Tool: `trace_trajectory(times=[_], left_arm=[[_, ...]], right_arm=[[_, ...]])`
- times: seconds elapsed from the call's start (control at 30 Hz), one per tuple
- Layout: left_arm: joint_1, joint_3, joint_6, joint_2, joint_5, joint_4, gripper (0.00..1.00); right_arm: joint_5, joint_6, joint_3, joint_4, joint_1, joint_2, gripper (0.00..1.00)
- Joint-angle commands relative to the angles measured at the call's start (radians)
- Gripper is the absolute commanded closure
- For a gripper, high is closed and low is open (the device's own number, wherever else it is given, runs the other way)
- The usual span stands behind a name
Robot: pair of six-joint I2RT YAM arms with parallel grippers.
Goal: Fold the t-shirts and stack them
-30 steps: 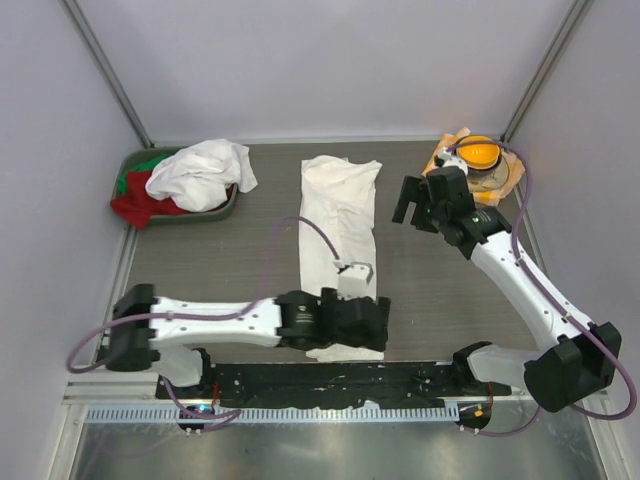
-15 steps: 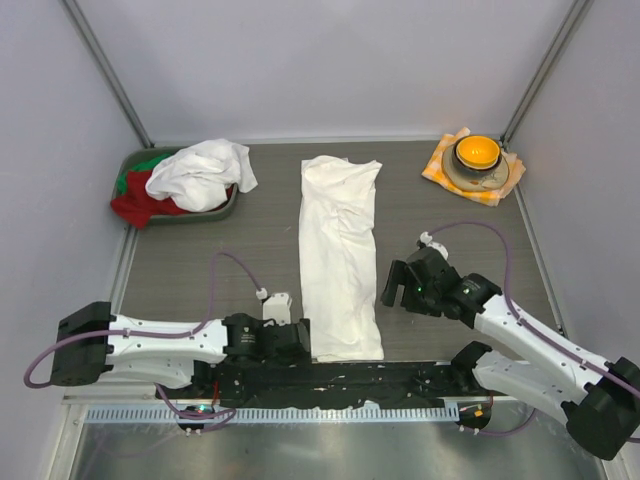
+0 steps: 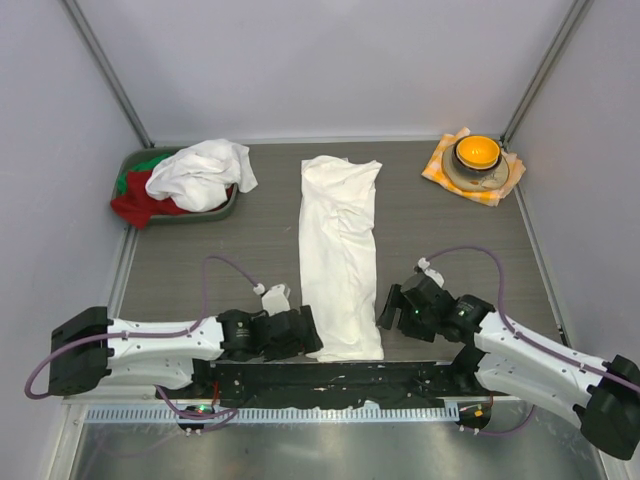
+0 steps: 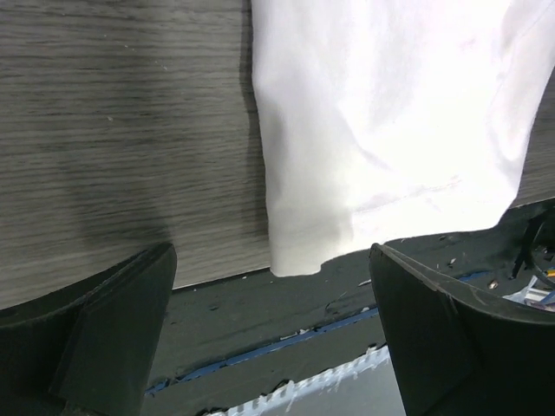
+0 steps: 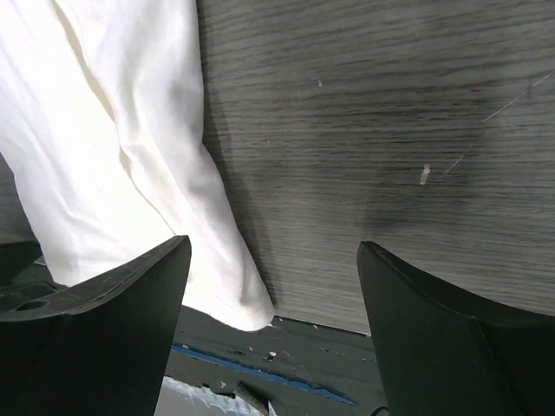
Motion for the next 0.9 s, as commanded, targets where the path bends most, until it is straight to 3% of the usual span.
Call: trace_trajectory(times=[0.0,0.37,0.53,0.6,0.73,0.87], left_arm=[[0.022,-0.037,-0.002,0.019,0.030,0.051,0.00],[0.022,-0.060,-0.016,0.136,0.107,0.158,0.24],[0.022,-0.083,-0.027,0.125,0.104,0.160,0.48],[0.022,-0.087,-0.030,0.123,0.104,0.158,0.56],[0.022,-0.096,-0.034,0.128,0.101,0.164,0.63],[0.022,-0.101,-0.036,0.145,0.104,0.181,0.71]], right_arm=[[0.004,0.072,-0.016,0.069,0.042,-0.001,0.19],[0.066,0.196,-0.041,0.162,0.221,0.091,0.25],[0.078,0.240,-0.062,0.207,0.273,0.125,0.28],[0.089,0.259,-0.070,0.212,0.289,0.126,0.32],[0.098,0.293,-0.091,0.221,0.326,0.123,0.41],[0.106,0.316,-0.103,0.219,0.352,0.132,0.56]])
